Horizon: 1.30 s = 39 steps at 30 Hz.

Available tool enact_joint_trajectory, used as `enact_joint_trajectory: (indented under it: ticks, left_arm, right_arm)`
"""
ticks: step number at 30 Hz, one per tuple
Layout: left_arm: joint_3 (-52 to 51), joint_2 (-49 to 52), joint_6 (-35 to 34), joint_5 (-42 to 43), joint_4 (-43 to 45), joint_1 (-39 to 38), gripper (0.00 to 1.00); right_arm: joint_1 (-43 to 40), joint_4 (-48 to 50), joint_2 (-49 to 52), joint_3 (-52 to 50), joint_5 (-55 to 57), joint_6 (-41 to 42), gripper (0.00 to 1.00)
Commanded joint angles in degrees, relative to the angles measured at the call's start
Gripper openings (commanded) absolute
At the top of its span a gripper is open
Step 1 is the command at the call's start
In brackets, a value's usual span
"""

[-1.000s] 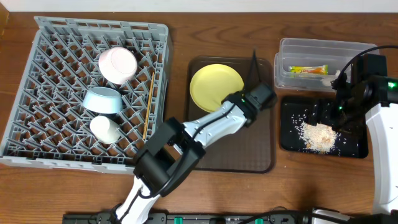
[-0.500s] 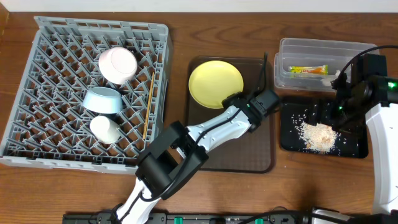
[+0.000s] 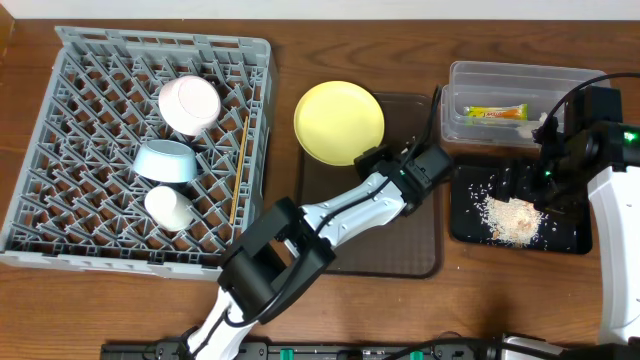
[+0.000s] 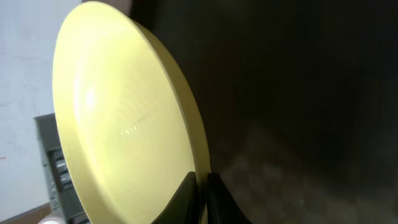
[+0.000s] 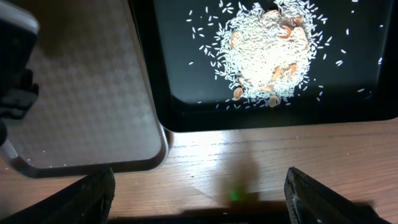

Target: Sort waste into correct bins and load items into the dishwasher

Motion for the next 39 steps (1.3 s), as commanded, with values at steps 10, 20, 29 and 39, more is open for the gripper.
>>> enact_joint_trajectory:
  ticks: [10, 20, 29, 39]
  left_arm:
    - [0.70, -12.57, -0.33, -2.60, -2.12, 0.87, 0.08]
    - [0.70, -18.64, -7.45, -1.44, -6.49, 6.51, 0.08]
    - [0.70, -20.31, -12.87, 9.38, -9.84, 12.11, 0.08]
    - [0.70, -21.68, -17.44, 19.08, -10.08, 17.35, 0.08]
  right_arm:
    - [-0.68, 0.00, -0.87, 0.42, 0.35, -0.46, 0.86]
    - [-0.68, 0.02, -0.87, 0.42, 0.35, -0.46, 0.85]
    - [-0.68, 0.02, -0.87, 0.42, 0.35, -0.46, 0.85]
    - [-0.68, 0.02, -0.87, 0.42, 0.35, -0.46, 0.85]
